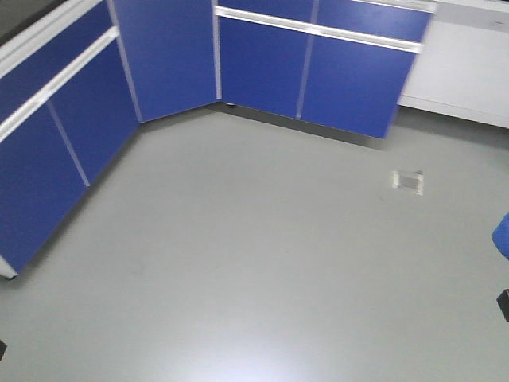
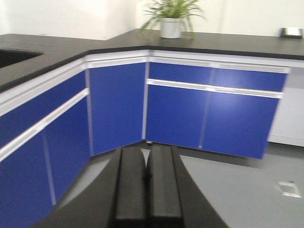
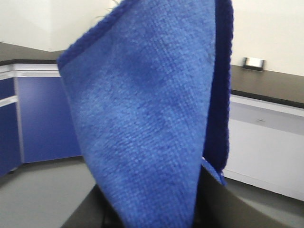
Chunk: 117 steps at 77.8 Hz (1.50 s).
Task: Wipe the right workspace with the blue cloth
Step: 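Drive the base to the other bench holding the cloth in the right gripper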
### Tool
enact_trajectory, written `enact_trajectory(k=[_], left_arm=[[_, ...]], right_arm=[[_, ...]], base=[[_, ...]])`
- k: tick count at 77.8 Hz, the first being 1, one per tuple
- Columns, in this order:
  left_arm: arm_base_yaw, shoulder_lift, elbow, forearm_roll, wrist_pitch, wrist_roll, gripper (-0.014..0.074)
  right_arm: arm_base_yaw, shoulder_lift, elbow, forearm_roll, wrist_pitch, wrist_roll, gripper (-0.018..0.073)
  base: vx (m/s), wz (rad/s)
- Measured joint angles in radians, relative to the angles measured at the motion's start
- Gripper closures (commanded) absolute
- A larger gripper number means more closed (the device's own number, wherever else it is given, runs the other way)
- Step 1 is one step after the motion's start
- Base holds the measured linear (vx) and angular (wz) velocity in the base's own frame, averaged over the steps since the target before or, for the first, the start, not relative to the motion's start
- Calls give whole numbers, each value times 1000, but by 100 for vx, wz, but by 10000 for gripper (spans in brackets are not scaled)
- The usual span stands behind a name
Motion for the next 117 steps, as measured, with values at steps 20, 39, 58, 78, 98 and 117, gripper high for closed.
enact_trajectory(k=[20, 39, 58, 78, 98, 117], left_arm=[[0, 0, 0, 0, 0, 0, 603], [0, 0, 0, 0, 0, 0, 603], [0, 0, 0, 0, 0, 0, 603], [0, 0, 0, 0, 0, 0, 603], [0, 0, 0, 0, 0, 0, 603], [0, 0, 0, 0, 0, 0, 603]], right_arm=[[0, 0, 0, 0, 0, 0, 559], [0, 0, 0, 0, 0, 0, 559], [0, 0, 0, 0, 0, 0, 559], [0, 0, 0, 0, 0, 0, 559], [0, 0, 0, 0, 0, 0, 559], [0, 0, 0, 0, 0, 0, 559]], base=[[-15, -55], [-10, -51], [-3, -42], [6, -37], [15, -48], [20, -49]])
